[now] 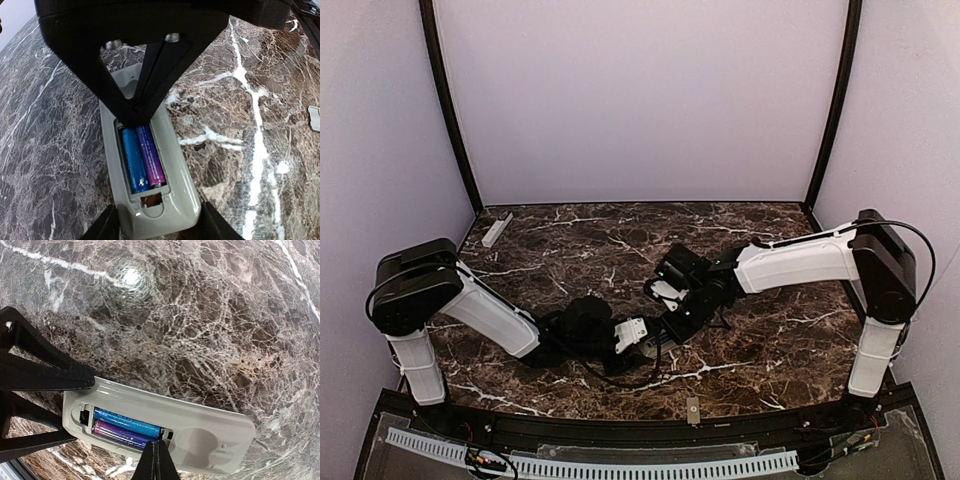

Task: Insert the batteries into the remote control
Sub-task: Load the battery into the battery compartment.

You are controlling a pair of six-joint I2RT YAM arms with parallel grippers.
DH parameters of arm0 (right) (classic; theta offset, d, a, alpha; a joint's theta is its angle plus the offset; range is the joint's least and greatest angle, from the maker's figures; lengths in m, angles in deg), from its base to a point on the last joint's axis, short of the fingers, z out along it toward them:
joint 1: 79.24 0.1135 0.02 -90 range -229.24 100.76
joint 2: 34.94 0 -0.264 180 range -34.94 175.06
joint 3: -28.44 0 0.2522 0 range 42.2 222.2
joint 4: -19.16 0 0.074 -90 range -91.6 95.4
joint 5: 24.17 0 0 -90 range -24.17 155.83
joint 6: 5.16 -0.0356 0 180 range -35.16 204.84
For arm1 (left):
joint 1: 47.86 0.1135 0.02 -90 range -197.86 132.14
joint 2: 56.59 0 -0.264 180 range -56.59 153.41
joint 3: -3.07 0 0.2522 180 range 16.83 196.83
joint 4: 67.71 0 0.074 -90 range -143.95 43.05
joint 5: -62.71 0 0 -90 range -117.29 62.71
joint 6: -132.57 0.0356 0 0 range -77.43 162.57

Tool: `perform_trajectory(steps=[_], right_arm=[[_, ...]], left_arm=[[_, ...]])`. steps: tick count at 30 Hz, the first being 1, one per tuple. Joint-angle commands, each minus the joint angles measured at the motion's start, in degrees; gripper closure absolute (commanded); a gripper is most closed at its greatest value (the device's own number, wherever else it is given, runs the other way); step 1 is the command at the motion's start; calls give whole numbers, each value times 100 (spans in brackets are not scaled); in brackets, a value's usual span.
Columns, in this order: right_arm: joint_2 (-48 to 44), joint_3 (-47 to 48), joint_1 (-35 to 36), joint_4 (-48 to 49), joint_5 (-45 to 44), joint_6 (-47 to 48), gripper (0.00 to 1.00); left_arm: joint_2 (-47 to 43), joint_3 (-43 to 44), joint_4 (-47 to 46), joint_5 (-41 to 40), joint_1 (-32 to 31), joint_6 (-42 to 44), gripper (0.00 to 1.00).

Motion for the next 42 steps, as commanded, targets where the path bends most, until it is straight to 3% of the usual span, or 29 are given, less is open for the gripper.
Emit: perform_trajectory(steps=[1, 9, 16, 25, 33, 42], right_arm=[[532, -128, 279, 16, 190, 46, 99], [443, -72, 292, -77, 35, -18, 88], [83, -83, 163, -34, 19, -122, 87], [-584, -319, -248, 390, 662, -153, 81], [-508, -409, -317, 706, 1325, -5, 92], [-97, -404, -189, 821, 1378, -33, 96]], left_arm=[[276, -5, -148, 145, -39, -47, 57], [61, -125, -189, 127, -33, 4, 52], [-414, -216, -45, -66, -35, 32, 46], [-717, -42, 372, -155, -33, 13, 25], [-948, -253, 399, -246, -33, -85, 23], [-1200, -558, 314, -428, -34, -167, 23]])
